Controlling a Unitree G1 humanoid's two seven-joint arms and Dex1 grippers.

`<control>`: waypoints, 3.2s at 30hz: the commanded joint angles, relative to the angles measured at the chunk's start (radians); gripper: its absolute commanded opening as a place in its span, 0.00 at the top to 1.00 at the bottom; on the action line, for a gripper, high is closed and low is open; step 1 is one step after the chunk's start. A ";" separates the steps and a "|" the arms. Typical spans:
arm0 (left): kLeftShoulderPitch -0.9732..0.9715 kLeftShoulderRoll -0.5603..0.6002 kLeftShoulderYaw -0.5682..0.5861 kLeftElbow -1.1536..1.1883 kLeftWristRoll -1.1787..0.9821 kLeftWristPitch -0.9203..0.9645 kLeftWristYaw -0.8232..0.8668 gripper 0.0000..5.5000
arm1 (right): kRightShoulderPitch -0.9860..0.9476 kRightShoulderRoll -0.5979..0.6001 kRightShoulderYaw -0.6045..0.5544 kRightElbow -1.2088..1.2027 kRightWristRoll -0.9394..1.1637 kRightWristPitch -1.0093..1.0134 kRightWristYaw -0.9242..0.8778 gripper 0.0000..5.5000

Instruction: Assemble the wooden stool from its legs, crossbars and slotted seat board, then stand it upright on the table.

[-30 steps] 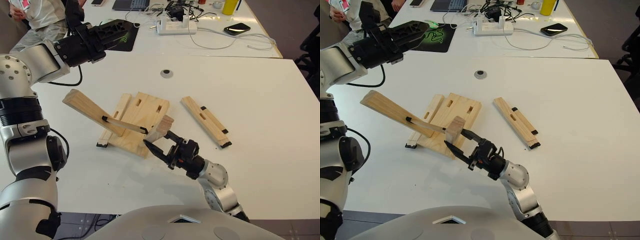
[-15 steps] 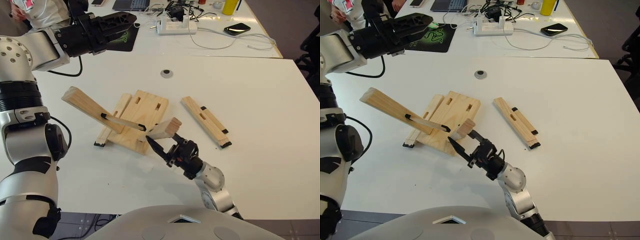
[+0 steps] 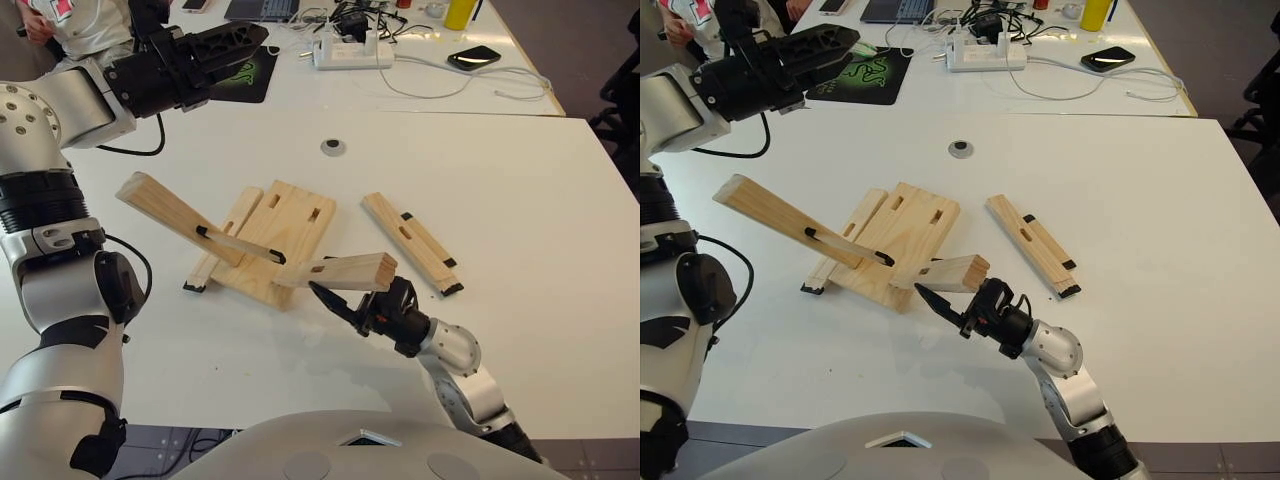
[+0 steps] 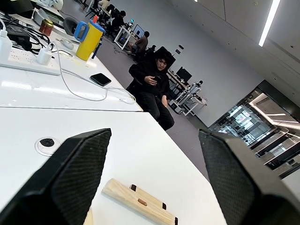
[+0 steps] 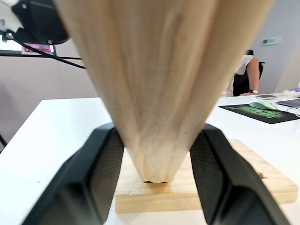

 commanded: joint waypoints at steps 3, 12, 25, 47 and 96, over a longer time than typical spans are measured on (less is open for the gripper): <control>0.090 -0.028 0.093 -0.120 -0.030 0.037 0.084 0.37 | -0.007 -0.069 -0.015 -0.108 0.071 0.154 0.042 0.63; 0.326 -0.148 0.300 -0.443 -0.222 0.036 0.353 0.37 | -0.095 -0.202 -0.081 -0.178 0.161 0.374 0.115 0.63; 0.626 -0.194 0.303 -0.746 -0.551 -0.221 0.675 0.37 | -0.272 -0.303 -0.137 -0.273 0.283 0.688 0.144 0.63; 0.927 -0.154 0.164 -0.975 -0.632 -0.640 0.763 0.37 | -0.412 -0.355 -0.154 -0.288 0.256 0.841 0.154 0.63; 1.173 -0.354 -0.064 -1.197 -0.274 -1.059 0.751 0.37 | -0.679 -0.467 0.127 0.211 -0.171 0.594 0.247 0.63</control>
